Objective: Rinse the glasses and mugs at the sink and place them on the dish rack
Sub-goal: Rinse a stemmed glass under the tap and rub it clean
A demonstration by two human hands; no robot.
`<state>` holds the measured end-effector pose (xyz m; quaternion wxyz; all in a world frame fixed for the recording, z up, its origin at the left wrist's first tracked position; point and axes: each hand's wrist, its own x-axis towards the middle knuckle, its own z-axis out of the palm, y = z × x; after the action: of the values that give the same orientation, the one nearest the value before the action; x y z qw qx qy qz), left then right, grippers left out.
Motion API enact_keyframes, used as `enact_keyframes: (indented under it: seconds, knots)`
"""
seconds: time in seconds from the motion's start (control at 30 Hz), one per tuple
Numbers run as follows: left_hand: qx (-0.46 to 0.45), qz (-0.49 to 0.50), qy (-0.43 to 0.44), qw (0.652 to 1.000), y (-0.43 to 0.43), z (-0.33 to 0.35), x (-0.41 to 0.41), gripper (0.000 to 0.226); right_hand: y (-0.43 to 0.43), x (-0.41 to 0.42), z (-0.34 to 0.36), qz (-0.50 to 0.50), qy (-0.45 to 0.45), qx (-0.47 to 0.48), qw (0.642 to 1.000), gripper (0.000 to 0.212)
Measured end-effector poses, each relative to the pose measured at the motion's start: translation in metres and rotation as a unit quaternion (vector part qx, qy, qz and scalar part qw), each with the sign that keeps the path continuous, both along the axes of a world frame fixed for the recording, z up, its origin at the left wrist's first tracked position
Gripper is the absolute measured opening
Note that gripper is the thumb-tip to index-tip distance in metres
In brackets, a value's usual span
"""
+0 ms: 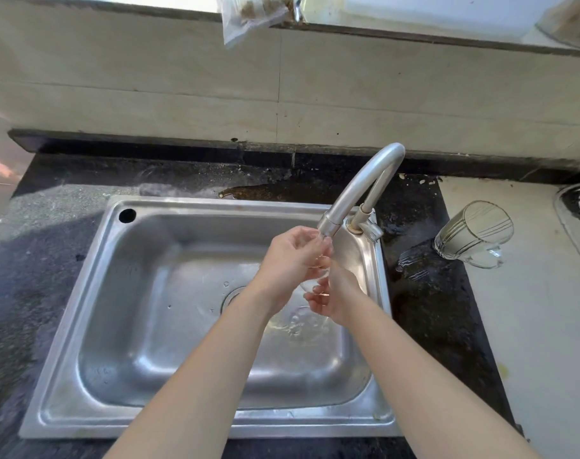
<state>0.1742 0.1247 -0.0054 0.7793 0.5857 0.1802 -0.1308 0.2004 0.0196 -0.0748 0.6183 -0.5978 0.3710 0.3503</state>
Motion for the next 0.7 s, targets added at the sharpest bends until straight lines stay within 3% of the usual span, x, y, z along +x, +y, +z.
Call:
enact_keyframes:
  seconds: [0.2, 0.37, 0.57, 0.63, 0.7]
  knots:
    - [0.095, 0.04, 0.018, 0.995, -0.008, 0.001, 0.009, 0.018, -0.004, -0.003, 0.0, 0.012, 0.0, 0.007, 1.0, 0.038]
    - [0.096, 0.073, 0.046, 0.992, -0.009, 0.01, 0.009, 0.041, -0.007, -0.007, 0.018, 0.003, -0.019, -0.008, 1.0, 0.033]
    - [-0.002, 0.02, 0.064, 0.998, -0.002, 0.015, 0.005, 0.01, -0.011, -0.009, 0.033, 0.016, -0.02, -0.021, 0.999, 0.035]
    - [0.057, 0.018, 0.069, 0.996, -0.002, 0.014, 0.003, 0.011, -0.012, -0.011, 0.036, 0.021, -0.008, -0.02, 1.0, 0.037]
    - [0.18, 0.019, 0.075, 0.981, -0.006, 0.015, 0.006, 0.024, -0.011, -0.014, 0.038, 0.038, -0.003, -0.012, 0.999, 0.035]
